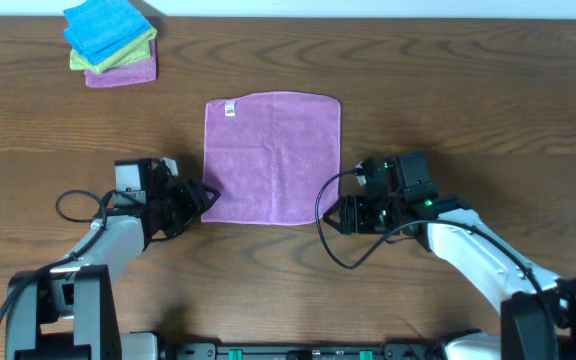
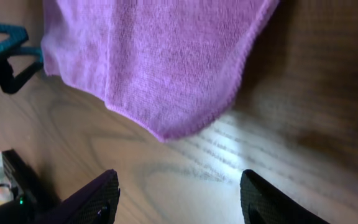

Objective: Fold the cloth
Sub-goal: 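Open both grippers and retract them beside the cloth, then grasp the purple cloth's near left and right corners with both grippers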

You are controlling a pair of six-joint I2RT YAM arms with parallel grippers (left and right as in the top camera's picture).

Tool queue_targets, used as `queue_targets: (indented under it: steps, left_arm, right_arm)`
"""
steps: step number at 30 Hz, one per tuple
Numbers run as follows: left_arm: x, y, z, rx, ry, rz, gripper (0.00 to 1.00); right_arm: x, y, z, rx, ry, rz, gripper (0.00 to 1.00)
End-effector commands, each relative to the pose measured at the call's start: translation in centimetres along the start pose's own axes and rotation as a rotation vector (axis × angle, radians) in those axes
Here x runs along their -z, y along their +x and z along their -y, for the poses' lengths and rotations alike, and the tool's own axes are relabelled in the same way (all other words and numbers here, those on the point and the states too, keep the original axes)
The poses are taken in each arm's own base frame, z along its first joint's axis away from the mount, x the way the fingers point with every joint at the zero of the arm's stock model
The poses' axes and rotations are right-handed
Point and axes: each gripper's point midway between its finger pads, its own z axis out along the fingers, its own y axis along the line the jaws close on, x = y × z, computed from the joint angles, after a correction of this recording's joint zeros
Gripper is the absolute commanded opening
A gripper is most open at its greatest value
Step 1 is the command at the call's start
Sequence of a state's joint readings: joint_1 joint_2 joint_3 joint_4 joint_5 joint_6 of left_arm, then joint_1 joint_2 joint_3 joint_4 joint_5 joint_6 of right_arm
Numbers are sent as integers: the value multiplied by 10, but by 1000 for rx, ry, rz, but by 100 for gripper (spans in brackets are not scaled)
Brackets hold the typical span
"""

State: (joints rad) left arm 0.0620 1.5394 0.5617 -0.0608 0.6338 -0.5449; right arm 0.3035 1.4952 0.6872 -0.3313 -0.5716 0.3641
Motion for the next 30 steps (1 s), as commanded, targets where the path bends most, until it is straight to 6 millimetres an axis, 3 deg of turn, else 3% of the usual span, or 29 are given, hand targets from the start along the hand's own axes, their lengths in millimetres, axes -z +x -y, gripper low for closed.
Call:
queue_targets:
  steps: [1,17,25,30]
  left_arm:
    - [-9,26,-31,44,-93,-78,61]
    - [-7,38,-38,32,-121,-123,61]
    - [-7,36,-41,24,-136,-115,61]
    - [-7,37,-41,25,-136,-117,56]
  right_arm:
    - [-5,-1,2,-22,-1,-3,63]
    - [-4,-13,12,-24,33,44,59]
    - [-19,-11,22,-62,39,19,58]
    - [-23,-20,17,-61,4,46,57]
